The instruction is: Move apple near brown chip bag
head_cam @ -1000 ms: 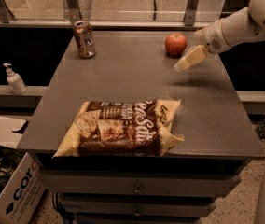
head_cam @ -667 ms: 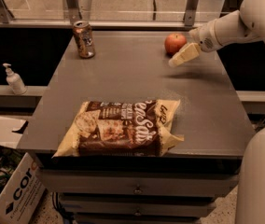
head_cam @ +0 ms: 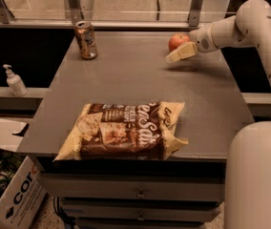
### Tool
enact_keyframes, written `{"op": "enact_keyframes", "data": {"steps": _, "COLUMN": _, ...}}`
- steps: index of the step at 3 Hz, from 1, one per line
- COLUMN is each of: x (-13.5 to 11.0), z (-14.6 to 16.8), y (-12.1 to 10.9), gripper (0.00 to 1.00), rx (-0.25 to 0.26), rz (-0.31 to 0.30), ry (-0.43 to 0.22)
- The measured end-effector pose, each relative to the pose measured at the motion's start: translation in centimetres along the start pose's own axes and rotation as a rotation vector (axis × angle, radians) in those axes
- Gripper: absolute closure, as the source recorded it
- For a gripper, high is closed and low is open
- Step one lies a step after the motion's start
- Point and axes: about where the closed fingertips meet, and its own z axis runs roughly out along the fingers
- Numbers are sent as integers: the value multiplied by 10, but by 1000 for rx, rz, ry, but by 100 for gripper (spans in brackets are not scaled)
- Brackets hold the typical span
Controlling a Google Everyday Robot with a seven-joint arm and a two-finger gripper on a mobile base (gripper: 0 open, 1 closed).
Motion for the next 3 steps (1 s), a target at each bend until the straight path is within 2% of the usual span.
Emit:
{"op": "enact_keyframes", "data": {"steps": 1, "x": -3, "z": 5, "y": -6, "gripper": 17, "rx": 7, "rz": 48, "ry": -31}}
{"op": "enact_keyframes", "data": {"steps": 2, "x": -7, "z": -1, "y": -13, "gripper": 41, "rx": 18, "rz": 76, "ry": -55}}
{"op": "enact_keyframes", "data": {"steps": 3, "x": -11, "z": -16, "y": -12, "gripper": 64, "rx": 6, "rz": 96, "ry": -71}}
